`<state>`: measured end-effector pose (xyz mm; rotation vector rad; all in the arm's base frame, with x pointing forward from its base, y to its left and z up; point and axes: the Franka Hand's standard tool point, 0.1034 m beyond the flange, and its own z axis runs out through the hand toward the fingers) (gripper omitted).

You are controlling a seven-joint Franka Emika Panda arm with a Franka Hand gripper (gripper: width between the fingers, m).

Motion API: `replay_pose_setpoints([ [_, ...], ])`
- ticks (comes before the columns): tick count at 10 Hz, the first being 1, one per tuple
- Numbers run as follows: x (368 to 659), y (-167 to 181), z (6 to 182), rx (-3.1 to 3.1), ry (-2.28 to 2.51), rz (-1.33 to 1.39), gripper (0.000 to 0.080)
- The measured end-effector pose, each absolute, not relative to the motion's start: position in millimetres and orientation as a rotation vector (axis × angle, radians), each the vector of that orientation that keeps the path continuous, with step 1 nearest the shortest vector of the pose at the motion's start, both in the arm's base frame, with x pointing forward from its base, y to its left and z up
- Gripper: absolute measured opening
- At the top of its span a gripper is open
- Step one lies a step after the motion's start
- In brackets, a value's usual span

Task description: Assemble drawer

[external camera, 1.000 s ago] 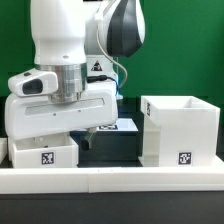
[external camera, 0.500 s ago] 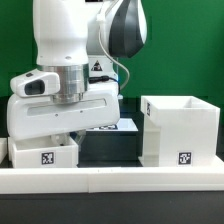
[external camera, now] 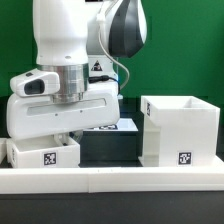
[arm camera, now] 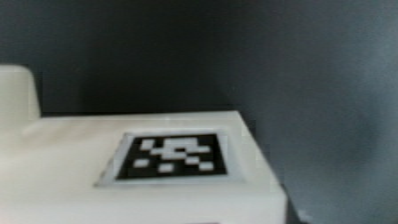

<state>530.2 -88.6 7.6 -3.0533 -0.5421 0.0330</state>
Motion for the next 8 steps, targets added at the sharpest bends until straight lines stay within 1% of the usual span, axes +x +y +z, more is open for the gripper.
replay_pose_setpoints([
  [3, 536, -67, 18.3, -3.015, -0.676, 0.021, 0.0041],
  [5, 535, -61, 18.2, -2.983, -0.779, 0.019, 0.0041],
  [8, 534, -61, 17.3, -2.976, -0.804, 0.022, 0.0041],
])
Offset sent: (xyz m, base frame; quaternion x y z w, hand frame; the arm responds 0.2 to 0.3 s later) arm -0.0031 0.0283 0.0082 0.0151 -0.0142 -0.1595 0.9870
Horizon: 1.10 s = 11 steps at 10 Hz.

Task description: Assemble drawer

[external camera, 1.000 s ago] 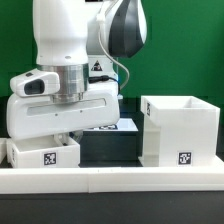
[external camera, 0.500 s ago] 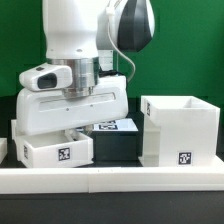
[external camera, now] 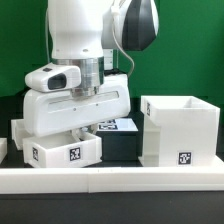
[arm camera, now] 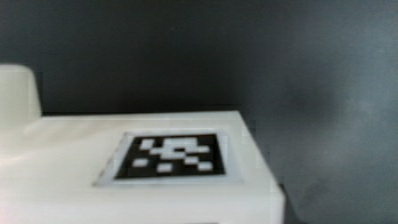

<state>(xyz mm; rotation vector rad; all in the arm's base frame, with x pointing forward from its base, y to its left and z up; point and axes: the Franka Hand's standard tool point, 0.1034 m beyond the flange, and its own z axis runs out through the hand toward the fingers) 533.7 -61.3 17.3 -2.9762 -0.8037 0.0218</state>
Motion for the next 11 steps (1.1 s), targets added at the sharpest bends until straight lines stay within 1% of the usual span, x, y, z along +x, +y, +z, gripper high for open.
replay_pose_setpoints([
  [1, 533, -62, 16.9, -2.967, -0.841, 0.023, 0.0041],
  [3, 533, -65, 16.0, -2.849, -1.209, 0.025, 0.0041],
  [5, 533, -61, 19.1, -2.737, -1.461, 0.032, 0.0041],
  [7, 524, -60, 18.4, -2.664, -1.574, 0.042, 0.0041],
  [11, 523, -68, 17.2, -2.446, -1.92, 0.068, 0.0041],
])
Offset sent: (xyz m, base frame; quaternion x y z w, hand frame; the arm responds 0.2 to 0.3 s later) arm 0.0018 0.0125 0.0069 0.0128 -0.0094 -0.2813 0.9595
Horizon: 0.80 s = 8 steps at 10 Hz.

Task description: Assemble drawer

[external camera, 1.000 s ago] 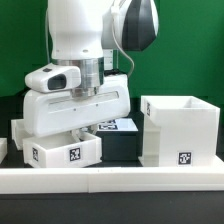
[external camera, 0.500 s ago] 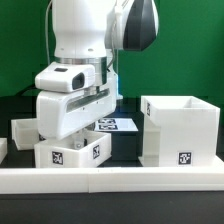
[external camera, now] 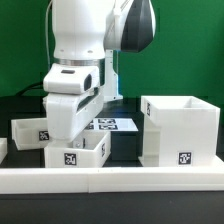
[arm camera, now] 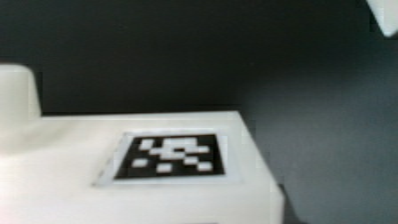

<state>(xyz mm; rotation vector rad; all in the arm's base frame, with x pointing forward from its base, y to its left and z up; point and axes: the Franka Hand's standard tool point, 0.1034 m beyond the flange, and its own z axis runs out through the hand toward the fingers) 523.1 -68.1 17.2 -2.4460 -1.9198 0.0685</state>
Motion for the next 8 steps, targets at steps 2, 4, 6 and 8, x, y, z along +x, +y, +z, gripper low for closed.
replay_pose_setpoints([
  [2, 528, -68, 19.4, -2.225, -2.219, 0.079, 0.0041],
  [4, 529, -59, 17.4, -2.179, -2.269, 0.094, 0.0041],
  [6, 528, -60, 16.6, -2.171, -2.278, 0.101, 0.0041],
  [8, 528, -60, 15.9, -2.167, -2.282, 0.101, 0.0041],
])
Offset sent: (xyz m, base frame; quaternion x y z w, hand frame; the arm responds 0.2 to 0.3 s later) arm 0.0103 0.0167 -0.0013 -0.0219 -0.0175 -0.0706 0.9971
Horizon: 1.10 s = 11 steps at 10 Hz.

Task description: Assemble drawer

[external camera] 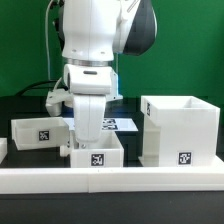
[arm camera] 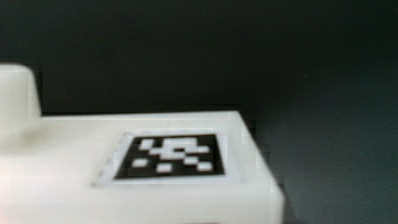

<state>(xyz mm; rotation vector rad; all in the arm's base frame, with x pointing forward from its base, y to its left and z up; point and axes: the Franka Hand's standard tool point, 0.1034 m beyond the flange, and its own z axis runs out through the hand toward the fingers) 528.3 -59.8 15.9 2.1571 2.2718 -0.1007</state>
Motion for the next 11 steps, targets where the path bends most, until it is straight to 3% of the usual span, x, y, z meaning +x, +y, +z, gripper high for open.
replay_pose_setpoints([
  [6, 537, -20, 13.6, 2.191, 2.24, -0.077, 0.0041],
  [11, 536, -21, 10.4, 2.195, 2.213, -0.044, 0.0041],
])
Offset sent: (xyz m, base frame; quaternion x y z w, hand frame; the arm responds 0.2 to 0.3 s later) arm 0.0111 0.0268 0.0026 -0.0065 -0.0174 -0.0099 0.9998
